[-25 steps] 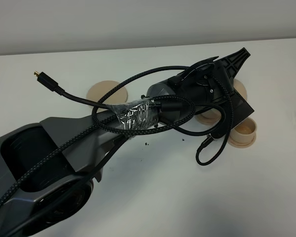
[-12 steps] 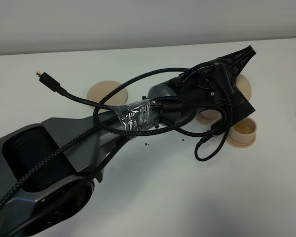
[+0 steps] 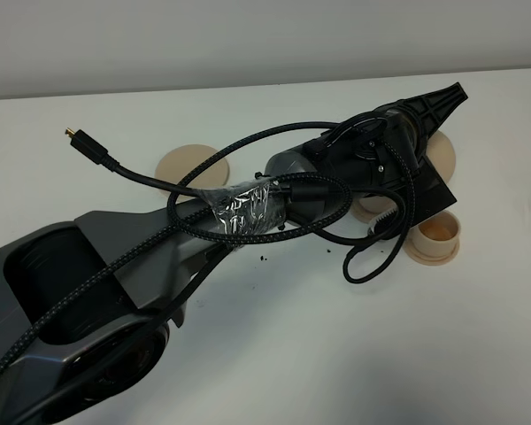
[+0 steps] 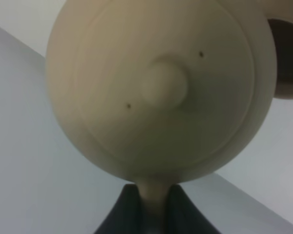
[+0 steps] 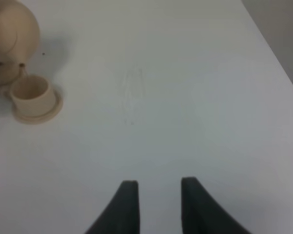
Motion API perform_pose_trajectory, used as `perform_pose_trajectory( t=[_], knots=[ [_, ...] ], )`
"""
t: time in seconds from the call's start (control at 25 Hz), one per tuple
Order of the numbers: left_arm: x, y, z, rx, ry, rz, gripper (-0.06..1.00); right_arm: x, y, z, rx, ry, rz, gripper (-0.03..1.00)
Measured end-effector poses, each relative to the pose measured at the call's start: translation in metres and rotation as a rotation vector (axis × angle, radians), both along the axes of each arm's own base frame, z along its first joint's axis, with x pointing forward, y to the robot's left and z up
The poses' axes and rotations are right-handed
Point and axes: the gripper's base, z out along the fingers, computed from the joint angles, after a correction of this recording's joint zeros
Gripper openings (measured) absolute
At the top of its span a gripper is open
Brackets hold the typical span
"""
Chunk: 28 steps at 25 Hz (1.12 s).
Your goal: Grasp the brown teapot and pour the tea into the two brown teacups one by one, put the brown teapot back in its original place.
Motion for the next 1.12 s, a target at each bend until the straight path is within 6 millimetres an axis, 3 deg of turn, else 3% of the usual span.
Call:
perform_pose_trajectory(
  t=[1.12],
  knots=[
    [-0.0002, -0.0068, 0.0031, 0.059, -0.071, -0.15, 0.15, 0.0, 0.0, 0.0, 0.0, 0.0, 0.0, 0.24]
  ],
)
